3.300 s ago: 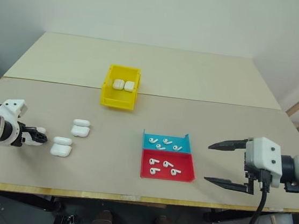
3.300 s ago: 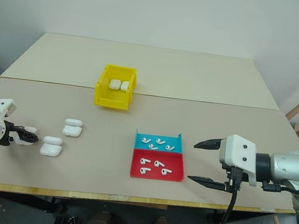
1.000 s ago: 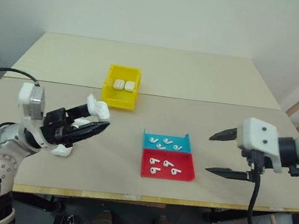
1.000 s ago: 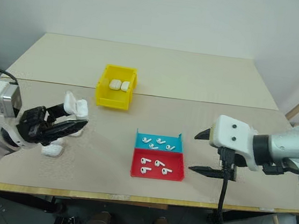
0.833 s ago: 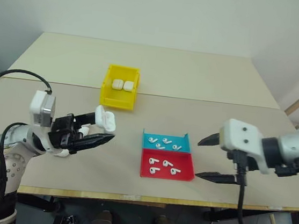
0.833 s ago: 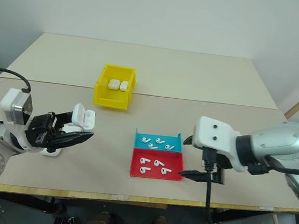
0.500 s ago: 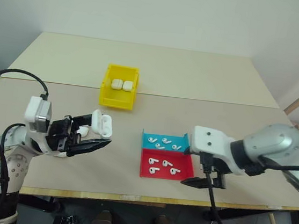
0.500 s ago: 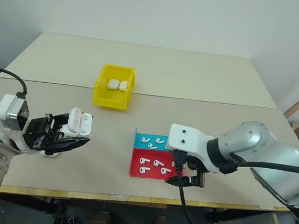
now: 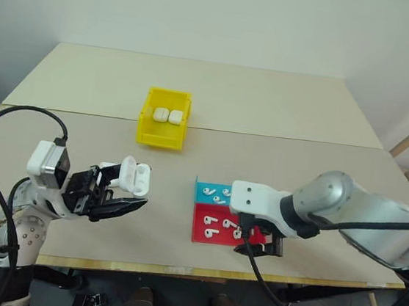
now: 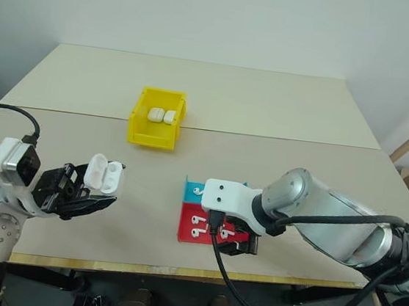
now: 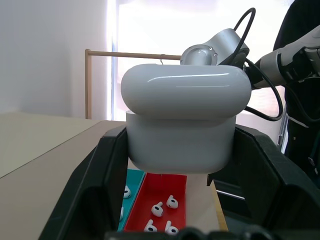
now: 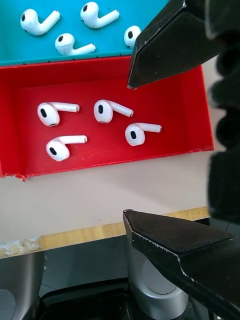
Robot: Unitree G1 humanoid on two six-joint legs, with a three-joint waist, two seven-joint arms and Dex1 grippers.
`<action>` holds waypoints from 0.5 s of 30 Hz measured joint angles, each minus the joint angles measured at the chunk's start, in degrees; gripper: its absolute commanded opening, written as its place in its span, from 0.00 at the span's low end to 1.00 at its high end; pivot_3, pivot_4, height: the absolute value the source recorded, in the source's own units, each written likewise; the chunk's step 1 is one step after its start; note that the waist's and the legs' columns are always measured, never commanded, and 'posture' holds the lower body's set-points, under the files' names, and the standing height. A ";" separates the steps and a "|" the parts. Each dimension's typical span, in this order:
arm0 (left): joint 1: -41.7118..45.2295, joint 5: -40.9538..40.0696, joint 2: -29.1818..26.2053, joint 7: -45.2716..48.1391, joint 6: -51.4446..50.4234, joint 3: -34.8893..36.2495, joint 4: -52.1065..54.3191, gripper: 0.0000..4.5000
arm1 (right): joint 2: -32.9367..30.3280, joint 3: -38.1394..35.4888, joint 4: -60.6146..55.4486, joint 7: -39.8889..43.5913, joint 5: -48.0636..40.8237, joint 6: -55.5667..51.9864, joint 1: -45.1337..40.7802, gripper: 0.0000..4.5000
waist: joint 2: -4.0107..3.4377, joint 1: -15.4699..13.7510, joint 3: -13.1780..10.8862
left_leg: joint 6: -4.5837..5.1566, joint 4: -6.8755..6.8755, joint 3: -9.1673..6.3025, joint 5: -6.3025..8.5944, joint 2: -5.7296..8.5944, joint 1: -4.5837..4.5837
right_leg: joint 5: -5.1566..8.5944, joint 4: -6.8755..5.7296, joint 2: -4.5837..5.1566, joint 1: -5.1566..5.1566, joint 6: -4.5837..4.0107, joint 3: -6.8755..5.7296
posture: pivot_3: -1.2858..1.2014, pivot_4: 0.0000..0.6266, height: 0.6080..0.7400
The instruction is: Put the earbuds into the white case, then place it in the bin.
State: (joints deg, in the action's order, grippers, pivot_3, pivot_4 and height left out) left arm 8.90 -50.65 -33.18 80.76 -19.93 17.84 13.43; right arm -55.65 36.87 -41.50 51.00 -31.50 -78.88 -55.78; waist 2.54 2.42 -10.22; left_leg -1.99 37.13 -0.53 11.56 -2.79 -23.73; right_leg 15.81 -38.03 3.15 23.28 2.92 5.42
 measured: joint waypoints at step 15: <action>-0.35 0.17 -0.54 0.54 1.33 -0.67 -0.28 0.63 | 1.38 8.39 2.05 0.20 7.06 3.36 -1.32 0.74 | -0.01 0.07 0.00 | 0.00 -0.01 -0.01 0.00 -0.01 -0.01 | 0.00 0.01 0.00 0.02 0.00 -0.01 | 0.52 0.24 1.00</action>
State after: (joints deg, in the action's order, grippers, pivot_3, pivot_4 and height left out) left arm 8.55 -50.48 -33.72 81.30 -18.61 17.17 13.14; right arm -54.26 45.26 -39.44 51.20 -24.44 -75.52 -57.11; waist 2.54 2.49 -10.23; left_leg -1.99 37.12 -0.55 11.56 -2.80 -23.74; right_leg 15.81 -38.02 3.15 23.30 2.92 5.40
